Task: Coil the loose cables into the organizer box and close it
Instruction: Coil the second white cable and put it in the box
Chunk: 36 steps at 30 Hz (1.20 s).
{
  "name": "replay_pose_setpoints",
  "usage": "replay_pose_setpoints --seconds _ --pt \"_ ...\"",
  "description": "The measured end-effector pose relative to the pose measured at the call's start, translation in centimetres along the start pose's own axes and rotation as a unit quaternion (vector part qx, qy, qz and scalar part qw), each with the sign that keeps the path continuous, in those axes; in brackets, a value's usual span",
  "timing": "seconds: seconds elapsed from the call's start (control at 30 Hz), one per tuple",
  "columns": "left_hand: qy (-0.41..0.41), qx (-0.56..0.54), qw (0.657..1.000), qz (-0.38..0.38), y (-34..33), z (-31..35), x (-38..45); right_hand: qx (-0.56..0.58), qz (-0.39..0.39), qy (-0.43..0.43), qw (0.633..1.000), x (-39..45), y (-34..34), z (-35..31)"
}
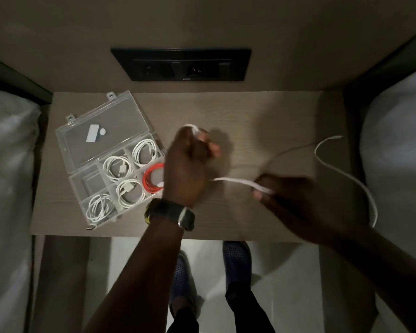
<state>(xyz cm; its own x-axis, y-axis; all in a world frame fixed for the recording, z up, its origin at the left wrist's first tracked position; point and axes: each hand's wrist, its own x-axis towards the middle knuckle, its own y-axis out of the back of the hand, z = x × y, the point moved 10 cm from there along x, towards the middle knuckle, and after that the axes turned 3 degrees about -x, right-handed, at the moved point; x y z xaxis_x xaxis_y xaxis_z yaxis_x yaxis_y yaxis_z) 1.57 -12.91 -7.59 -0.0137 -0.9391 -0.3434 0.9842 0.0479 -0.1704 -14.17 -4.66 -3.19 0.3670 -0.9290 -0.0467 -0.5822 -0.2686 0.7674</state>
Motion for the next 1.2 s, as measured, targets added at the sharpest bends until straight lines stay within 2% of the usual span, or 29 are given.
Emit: replay_pose_setpoints --seconds 0.07,0.13,0.23,0.33,0.43,0.53,0.6,0.67,0.73,0.8,0.87,0.9,0.93,1.0,1.07,1.1,1.2 --pt "0.021 0.145 0.983 -0.109 -2.6 -1.6 -1.6 -0.029 0.085 0.013 0.996 1.4 3.8 0.5" --pt "0.064 0.19 0.966 -0.163 -4.1 -2.8 -3.2 -0.009 0.138 -0.009 0.99 3.1 6.3 1.8" --pt "0.164 0.019 0.975 -0.152 -4.9 -3.3 -4.3 0.051 0.152 -0.038 0.986 5.4 6.4 3.1" --pt "0.208 -0.209 0.946 -0.133 -5.5 -2.1 -4.3 0.096 0.101 -0.08 0.987 6.3 3.0 3.6" --pt "0.172 -0.359 0.915 -0.059 -3.9 -0.6 -3.0 0.057 0.029 -0.071 0.995 5.3 -1.0 2.5" --pt "0.104 -0.417 0.901 0.047 -0.1 0.0 -1.0 -0.003 -0.115 -0.03 0.993 2.7 -5.4 0.3" --pt "0.065 -0.352 0.93 0.08 1.5 0.1 -0.3 0.0 -0.177 -0.018 0.984 1.2 -6.6 -0.7" --pt "0.007 -0.121 0.99 0.072 1.3 0.1 -0.8 0.004 -0.165 0.01 0.986 1.5 -5.0 -2.1" --pt "-0.029 0.091 0.995 -0.022 -1.3 -0.6 -2.4 0.014 -0.104 0.032 0.994 3.1 -1.7 -2.6" --pt "0.029 0.133 0.986 -0.098 -3.0 -2.6 -3.7 0.04 -0.026 0.019 0.999 4.6 1.9 -1.3" --pt "0.105 0.086 0.983 -0.121 -3.4 -3.9 -4.7 0.053 0.035 0.002 0.998 5.8 4.1 0.2" --pt "0.139 0.027 0.981 -0.131 -3.7 -4.1 -5.1 0.071 0.046 -0.007 0.996 6.2 4.1 0.8" --pt "0.175 -0.062 0.972 -0.146 -4.4 -4.1 -5.6 0.109 0.048 -0.021 0.993 6.6 3.7 1.4" --pt "0.221 -0.254 0.925 -0.176 -5.9 -2.8 -6.2 0.188 0.06 -0.04 0.979 6.9 2.5 2.2" --pt "0.194 -0.398 0.885 -0.145 -5.2 -0.7 -5.4 0.217 0.063 -0.061 0.972 6.3 0.9 2.7" --pt "0.159 -0.442 0.876 -0.111 -3.8 0.3 -4.5 0.208 0.05 -0.071 0.974 5.7 -0.2 2.7" --pt "0.085 -0.478 0.874 -0.01 0.7 1.9 -2.0 0.153 -0.076 -0.074 0.982 2.5 -5.1 1.0"
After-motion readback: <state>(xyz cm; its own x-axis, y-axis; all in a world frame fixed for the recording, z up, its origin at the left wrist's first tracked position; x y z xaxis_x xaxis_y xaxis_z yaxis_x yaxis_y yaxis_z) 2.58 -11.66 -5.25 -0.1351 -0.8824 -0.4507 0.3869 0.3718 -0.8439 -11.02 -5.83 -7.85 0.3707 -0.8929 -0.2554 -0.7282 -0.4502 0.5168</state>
